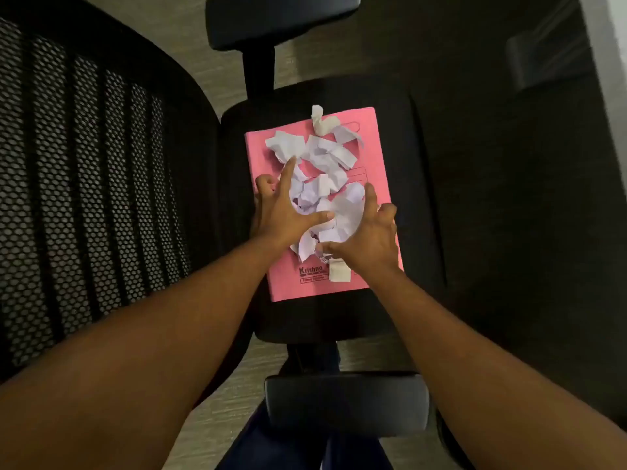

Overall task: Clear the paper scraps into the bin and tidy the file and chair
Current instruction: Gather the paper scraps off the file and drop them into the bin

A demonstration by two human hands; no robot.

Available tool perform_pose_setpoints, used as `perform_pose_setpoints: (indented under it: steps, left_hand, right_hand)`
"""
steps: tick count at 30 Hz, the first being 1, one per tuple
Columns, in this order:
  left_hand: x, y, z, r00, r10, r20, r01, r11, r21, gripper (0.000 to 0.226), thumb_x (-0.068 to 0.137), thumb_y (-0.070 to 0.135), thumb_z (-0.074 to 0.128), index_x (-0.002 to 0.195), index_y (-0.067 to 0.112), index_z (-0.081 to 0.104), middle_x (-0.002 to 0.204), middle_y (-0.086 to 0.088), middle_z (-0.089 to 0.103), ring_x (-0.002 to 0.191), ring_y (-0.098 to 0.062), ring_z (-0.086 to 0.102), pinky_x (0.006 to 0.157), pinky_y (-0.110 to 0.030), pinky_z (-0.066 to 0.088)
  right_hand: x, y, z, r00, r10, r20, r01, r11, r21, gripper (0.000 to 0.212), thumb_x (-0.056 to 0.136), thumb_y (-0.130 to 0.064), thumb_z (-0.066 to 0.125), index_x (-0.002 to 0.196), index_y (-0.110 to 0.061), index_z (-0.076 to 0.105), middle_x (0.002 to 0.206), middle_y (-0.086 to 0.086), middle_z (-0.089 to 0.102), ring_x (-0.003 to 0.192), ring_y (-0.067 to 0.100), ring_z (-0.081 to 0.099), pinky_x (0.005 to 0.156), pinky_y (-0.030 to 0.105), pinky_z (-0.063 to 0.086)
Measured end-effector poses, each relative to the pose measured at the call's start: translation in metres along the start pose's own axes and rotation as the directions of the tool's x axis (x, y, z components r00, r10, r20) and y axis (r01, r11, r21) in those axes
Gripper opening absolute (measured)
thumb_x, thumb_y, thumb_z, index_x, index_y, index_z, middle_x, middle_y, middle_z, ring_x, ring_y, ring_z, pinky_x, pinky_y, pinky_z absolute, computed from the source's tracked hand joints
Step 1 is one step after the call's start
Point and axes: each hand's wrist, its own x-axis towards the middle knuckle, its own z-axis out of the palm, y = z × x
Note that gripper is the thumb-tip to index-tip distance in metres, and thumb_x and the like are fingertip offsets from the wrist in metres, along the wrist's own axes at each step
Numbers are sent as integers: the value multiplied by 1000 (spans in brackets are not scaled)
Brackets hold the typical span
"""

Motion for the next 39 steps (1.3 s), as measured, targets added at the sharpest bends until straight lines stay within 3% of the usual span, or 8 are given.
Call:
perform_pose_setpoints:
  steps: [6, 14, 19, 23, 27, 29, 34, 39]
  left_hand:
    - [9, -7, 12, 991, 36, 130, -51, 992, 117, 115, 71, 60, 93, 164, 40, 28, 141, -7, 32, 135, -31, 48, 107, -48, 54]
    - [17, -19, 26, 992, 95, 79, -89, 994, -70, 62, 78, 14, 93, 135, 16, 68, 120, -5, 38, 112, -17, 51, 95, -12, 37]
    - [13, -21, 28, 995, 104, -8, -104, 989, -107, 40, 78, -4, 80, 116, 7, 77, 109, -10, 63, 110, -27, 57, 84, -25, 39]
    - [5, -23, 23, 996, 27, -84, -45, 977, -210, 36, 81, -9, 74, 113, 5, 79, 102, -9, 62, 96, -26, 61, 79, -28, 51]
    - [0, -25, 18, 981, -106, -163, 46, 940, -338, 31, 87, -8, 71, 116, 1, 76, 102, -13, 70, 87, -19, 63, 55, -5, 46]
    - [-3, -22, 15, 977, -138, -163, 58, 905, -420, 22, 88, -10, 68, 107, -1, 75, 93, -10, 68, 83, -22, 64, 60, -19, 53]
    - [-8, -4, 9, 956, -253, -148, 72, 691, -719, 36, 87, -11, 70, 90, 25, 73, 93, 0, 77, 77, -12, 76, 65, -27, 61]
    - [-27, 12, 7, 937, -338, -86, 80, 448, -891, 34, 84, -7, 76, 106, 18, 77, 92, 2, 81, 76, -13, 81, 62, -26, 62]
  right_hand:
    - [9, 3, 20, 998, -59, 28, 60, 997, -53, 135, 57, -45, 101, 163, -38, 17, 145, 11, 29, 123, 36, 49, 80, 41, 56]
    - [14, 10, 34, 992, -123, -20, 124, 991, 58, 57, 84, -9, 85, 136, -19, 64, 128, 6, 48, 109, 27, 59, 93, 39, 61]
    - [20, 16, 35, 995, -100, -10, 100, 993, 70, 18, 92, -13, 79, 110, -11, 78, 103, 0, 53, 84, 16, 58, 62, 8, 39]
    - [23, 22, 26, 996, -93, 10, 89, 980, 177, 17, 89, -14, 84, 103, -5, 80, 90, -4, 62, 80, 15, 60, 61, 10, 38]
    - [22, 27, 14, 995, -60, 75, 32, 946, 323, 20, 86, -15, 87, 103, -9, 81, 77, -22, 63, 67, -3, 64, 53, 3, 42]
    - [21, 27, 8, 992, -49, 113, 0, 916, 401, 25, 84, -15, 88, 107, -9, 81, 81, -23, 67, 66, -6, 67, 52, 3, 48]
    - [14, 27, -9, 982, -62, 176, -58, 795, 603, 29, 82, -7, 88, 110, -4, 80, 91, -16, 75, 75, -6, 76, 64, 15, 60]
    - [-13, 24, -39, 975, -111, 193, -84, 621, 779, 33, 86, -1, 83, 117, 3, 75, 111, 8, 80, 98, 19, 80, 77, 31, 66]
